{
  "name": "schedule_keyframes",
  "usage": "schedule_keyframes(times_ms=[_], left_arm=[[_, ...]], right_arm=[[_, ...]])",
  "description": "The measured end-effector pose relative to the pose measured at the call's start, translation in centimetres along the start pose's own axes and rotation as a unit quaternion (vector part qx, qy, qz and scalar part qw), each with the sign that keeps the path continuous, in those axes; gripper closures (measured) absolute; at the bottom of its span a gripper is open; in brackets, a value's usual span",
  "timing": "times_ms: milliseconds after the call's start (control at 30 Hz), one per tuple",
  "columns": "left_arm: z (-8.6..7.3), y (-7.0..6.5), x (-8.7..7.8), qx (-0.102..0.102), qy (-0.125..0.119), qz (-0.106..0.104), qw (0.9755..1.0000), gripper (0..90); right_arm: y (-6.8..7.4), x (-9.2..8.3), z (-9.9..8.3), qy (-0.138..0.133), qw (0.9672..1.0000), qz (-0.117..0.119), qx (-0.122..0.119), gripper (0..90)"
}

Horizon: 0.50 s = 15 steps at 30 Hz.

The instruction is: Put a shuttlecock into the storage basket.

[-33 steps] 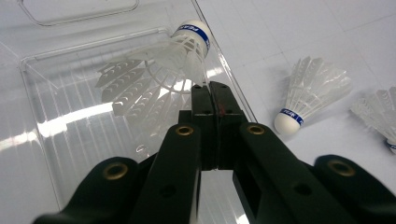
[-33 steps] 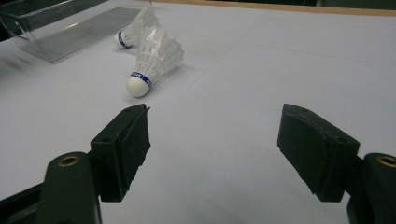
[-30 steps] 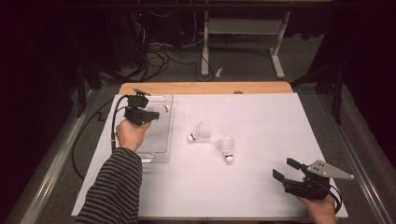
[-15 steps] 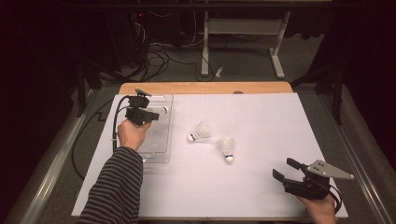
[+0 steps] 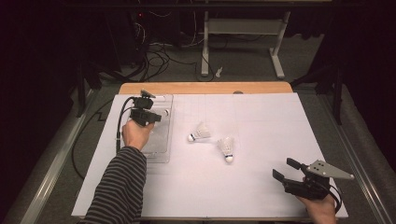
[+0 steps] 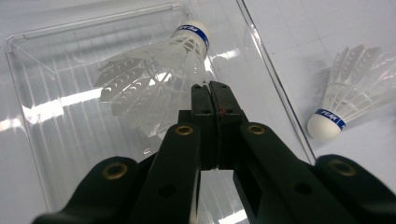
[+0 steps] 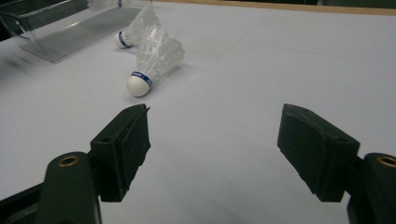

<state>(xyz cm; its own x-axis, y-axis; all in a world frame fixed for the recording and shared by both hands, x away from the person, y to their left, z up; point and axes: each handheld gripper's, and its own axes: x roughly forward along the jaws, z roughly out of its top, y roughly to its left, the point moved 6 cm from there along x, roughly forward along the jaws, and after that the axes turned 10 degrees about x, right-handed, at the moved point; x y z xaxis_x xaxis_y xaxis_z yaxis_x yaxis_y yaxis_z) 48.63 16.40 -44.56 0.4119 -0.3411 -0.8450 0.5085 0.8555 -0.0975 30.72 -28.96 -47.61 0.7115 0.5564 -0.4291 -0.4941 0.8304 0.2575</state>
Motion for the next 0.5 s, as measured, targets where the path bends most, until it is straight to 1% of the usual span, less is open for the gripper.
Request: schedule_keyframes(times_ms=[100,200,367,500], left_arm=[[-0.08,-0.01,0.31,-0.002,0.005,0.000,1.0000,89.3],[-0.15,-0.14,0.46,0.001,0.010,-0.001,0.9999,88.5],[-0.14,-0.32,0.37,0.005,0.012,-0.004,0.9999,84.4],[-0.26,-0.40,0.16,0.006,0.014,-0.006,0.9999,78.9]], right_arm=[[0.00,-0.01,0.00,-0.001,1.0000,-0.001,0.001,25.8],[0.02,-0.04,-0.01,-0.001,1.0000,0.000,0.000,25.8],[0.01,-0.02,0.00,-0.001,1.0000,0.000,0.000,25.8],[0.04,-0.03,0.00,0.000,1.0000,0.000,-0.001,25.8]])
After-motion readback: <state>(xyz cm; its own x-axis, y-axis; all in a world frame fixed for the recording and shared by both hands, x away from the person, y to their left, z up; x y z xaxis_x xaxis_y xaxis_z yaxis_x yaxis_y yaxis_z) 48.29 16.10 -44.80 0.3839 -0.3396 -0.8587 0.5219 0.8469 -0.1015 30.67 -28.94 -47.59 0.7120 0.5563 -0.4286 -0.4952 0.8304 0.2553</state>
